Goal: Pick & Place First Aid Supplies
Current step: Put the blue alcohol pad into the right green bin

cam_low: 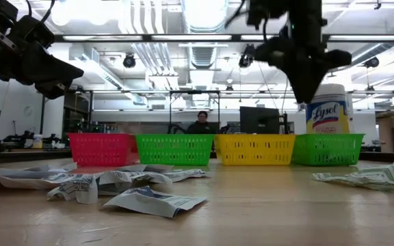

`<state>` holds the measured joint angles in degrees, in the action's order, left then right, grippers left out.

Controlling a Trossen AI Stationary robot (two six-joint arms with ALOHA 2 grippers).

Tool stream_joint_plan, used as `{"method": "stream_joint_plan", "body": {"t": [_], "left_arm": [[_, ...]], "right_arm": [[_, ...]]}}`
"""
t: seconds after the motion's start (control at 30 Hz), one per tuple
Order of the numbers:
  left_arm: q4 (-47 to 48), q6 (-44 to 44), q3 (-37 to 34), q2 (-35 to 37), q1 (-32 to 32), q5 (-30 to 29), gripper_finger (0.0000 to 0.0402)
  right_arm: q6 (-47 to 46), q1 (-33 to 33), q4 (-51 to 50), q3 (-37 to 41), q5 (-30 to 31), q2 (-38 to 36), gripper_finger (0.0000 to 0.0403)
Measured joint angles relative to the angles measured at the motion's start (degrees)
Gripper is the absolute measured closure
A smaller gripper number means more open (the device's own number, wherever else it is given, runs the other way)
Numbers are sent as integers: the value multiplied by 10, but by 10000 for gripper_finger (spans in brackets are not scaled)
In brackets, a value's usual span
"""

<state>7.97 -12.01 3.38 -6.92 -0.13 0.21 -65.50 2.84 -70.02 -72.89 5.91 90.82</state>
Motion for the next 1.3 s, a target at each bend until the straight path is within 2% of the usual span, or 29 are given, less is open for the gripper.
{"method": "stream_joint_plan", "body": {"t": [0.27,0.53,0.87,1.3], "left_arm": [[0,0,0,0,0,0,401],[0,0,0,0,0,0,401],[0,0,0,0,0,0,401],[0,0,0,0,0,0,401]], "right_arm": [[9,-78,27,-44,0,0,343],[48,-140,168,-33,1,1,339],[220,-168,336,-17,2,2,337],[509,-169,433,-16,0,4,340]]}}
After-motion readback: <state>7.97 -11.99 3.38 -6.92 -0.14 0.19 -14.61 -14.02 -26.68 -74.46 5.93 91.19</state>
